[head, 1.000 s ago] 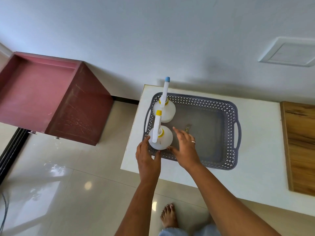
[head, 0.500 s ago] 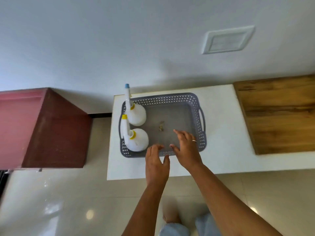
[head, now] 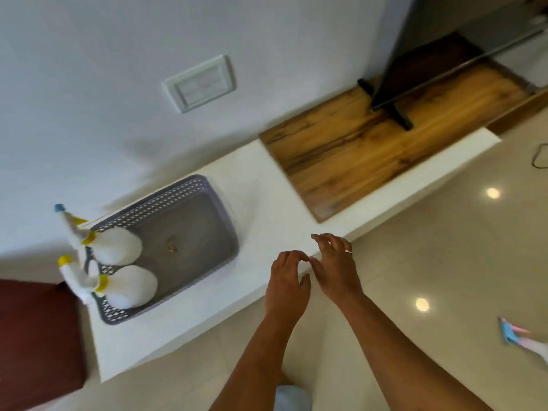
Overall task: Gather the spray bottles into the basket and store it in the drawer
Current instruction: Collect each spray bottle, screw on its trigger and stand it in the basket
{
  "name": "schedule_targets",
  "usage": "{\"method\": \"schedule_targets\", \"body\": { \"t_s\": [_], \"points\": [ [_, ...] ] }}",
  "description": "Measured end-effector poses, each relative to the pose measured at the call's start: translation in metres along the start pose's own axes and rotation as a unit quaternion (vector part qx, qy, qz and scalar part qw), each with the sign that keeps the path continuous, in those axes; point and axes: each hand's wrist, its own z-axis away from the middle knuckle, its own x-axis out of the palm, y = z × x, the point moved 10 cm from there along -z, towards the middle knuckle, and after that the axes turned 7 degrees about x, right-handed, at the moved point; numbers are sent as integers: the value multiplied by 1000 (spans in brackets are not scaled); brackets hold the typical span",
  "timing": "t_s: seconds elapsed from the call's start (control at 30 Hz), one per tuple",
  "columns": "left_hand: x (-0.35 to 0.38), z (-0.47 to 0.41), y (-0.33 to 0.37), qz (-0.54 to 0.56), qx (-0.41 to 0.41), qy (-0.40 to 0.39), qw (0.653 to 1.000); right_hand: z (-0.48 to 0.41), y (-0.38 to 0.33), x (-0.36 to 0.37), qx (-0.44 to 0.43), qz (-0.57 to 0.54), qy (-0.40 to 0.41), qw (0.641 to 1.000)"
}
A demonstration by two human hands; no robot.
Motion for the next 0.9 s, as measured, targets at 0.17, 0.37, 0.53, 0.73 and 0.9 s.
{"method": "schedule_targets", "body": {
  "t_s": [0.17, 0.37, 0.53, 0.73, 0.9],
  "points": [
    [80, 16, 79, -31, 65, -30, 997, 41, 118, -55, 64, -12, 30, 997],
    [229, 70, 200, -56, 141, -123, 981, 126, 304, -129, 173, -20, 75, 982],
    [348, 129, 301, -65, 195, -200, 958, 214, 451, -180, 281, -33, 84, 955],
    [446, 179, 366, -103, 227, -299, 921, 292, 568, -218, 377, -25, 76, 923],
    [507, 171, 370, -127, 212, -348, 904, 295, 625, -214, 396, -17, 47, 917]
  ]
}}
